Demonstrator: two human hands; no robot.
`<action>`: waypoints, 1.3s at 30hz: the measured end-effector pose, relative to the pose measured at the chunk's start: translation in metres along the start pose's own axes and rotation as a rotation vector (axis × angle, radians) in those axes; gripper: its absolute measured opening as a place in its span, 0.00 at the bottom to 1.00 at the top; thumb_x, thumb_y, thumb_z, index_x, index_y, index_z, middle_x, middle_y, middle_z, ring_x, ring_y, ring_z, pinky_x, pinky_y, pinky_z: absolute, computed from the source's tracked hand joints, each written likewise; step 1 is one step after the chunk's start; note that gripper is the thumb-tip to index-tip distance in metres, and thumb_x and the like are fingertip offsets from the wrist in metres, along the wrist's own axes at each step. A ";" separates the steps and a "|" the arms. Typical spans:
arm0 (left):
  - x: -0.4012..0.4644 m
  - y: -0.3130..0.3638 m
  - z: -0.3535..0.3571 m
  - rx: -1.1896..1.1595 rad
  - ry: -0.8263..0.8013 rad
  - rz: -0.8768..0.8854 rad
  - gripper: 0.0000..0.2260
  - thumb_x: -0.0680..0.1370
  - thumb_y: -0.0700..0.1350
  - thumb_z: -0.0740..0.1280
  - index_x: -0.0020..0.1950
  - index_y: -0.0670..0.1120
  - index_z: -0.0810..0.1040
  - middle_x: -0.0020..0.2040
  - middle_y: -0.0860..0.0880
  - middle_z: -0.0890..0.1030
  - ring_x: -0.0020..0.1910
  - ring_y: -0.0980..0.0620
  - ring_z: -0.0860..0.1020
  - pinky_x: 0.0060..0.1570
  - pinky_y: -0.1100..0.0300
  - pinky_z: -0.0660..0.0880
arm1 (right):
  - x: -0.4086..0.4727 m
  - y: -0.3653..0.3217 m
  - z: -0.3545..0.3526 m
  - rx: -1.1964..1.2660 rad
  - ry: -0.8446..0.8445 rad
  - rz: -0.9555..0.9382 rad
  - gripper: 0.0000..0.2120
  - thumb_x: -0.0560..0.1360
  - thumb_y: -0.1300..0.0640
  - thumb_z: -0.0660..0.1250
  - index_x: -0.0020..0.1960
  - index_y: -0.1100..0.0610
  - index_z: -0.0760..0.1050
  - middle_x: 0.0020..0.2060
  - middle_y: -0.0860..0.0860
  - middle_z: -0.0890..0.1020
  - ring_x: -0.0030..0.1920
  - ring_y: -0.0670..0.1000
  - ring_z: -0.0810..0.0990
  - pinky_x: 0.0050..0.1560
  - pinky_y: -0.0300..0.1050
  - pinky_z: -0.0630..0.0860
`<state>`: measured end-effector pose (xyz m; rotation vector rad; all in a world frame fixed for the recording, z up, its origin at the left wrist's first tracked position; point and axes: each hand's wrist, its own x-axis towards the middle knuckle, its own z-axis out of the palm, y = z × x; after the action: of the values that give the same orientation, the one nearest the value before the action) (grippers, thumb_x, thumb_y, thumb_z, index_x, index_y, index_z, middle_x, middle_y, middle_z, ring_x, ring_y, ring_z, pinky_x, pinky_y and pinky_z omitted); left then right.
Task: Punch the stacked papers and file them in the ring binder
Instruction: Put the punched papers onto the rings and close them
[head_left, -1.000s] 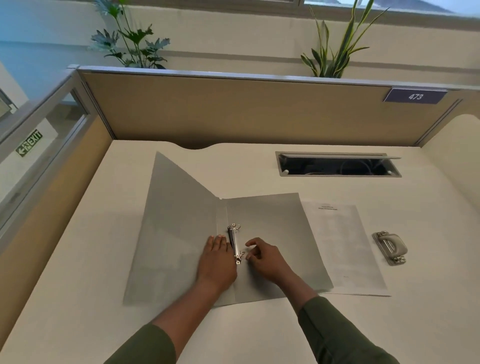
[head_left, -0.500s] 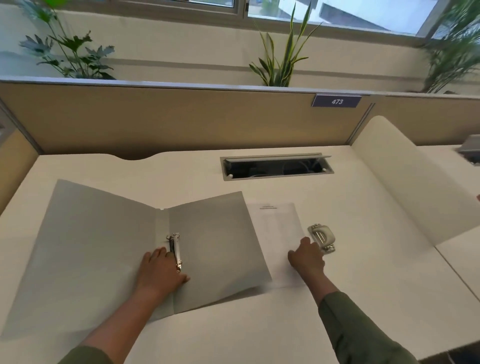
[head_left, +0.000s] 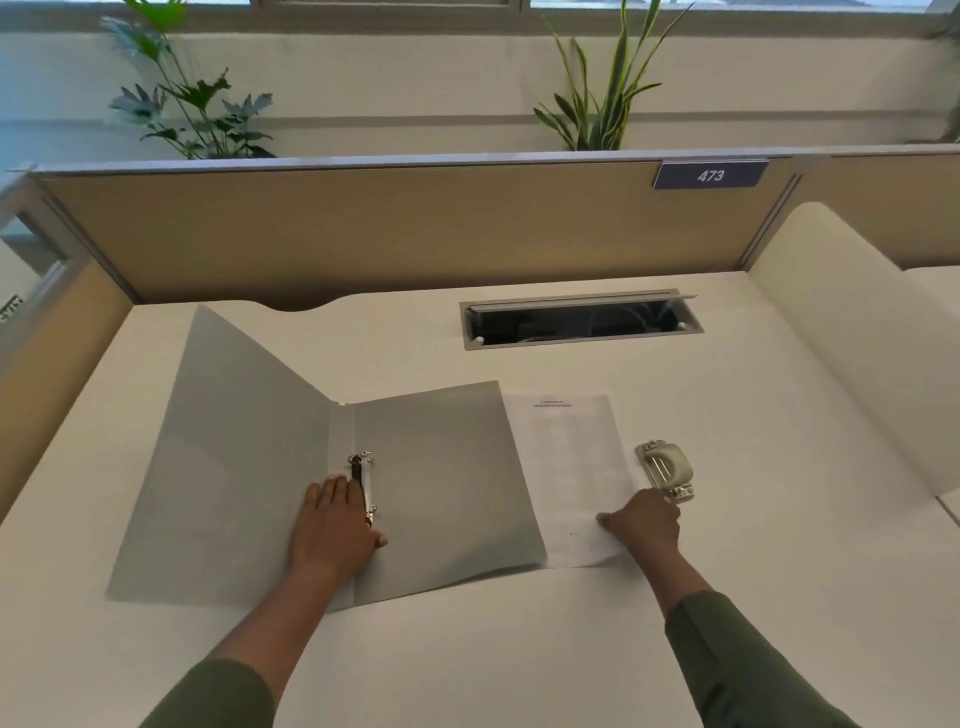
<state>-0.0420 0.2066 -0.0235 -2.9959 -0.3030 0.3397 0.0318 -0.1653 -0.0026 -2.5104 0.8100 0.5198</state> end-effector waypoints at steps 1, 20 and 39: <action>0.000 0.001 0.000 -0.002 -0.003 -0.003 0.43 0.71 0.66 0.64 0.76 0.41 0.58 0.76 0.43 0.62 0.77 0.47 0.57 0.75 0.49 0.49 | 0.001 0.001 -0.001 0.016 -0.009 -0.008 0.36 0.65 0.49 0.79 0.65 0.65 0.69 0.62 0.61 0.76 0.62 0.62 0.76 0.57 0.53 0.75; 0.000 0.006 -0.012 -0.062 -0.028 -0.005 0.37 0.67 0.63 0.69 0.69 0.45 0.66 0.64 0.47 0.76 0.67 0.49 0.70 0.71 0.50 0.57 | -0.036 0.001 -0.048 0.200 0.303 -0.336 0.16 0.72 0.55 0.70 0.59 0.53 0.74 0.51 0.57 0.82 0.49 0.62 0.81 0.43 0.46 0.69; -0.002 0.030 -0.049 -0.484 0.242 -0.020 0.15 0.78 0.47 0.62 0.62 0.43 0.71 0.57 0.43 0.77 0.56 0.41 0.76 0.55 0.51 0.69 | -0.071 -0.051 0.001 0.889 -0.189 -0.588 0.17 0.67 0.56 0.79 0.53 0.53 0.80 0.47 0.50 0.86 0.48 0.52 0.85 0.51 0.54 0.82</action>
<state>-0.0269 0.1722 0.0209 -3.4506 -0.4460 -0.1227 0.0094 -0.0959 0.0455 -1.6994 0.1282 0.1277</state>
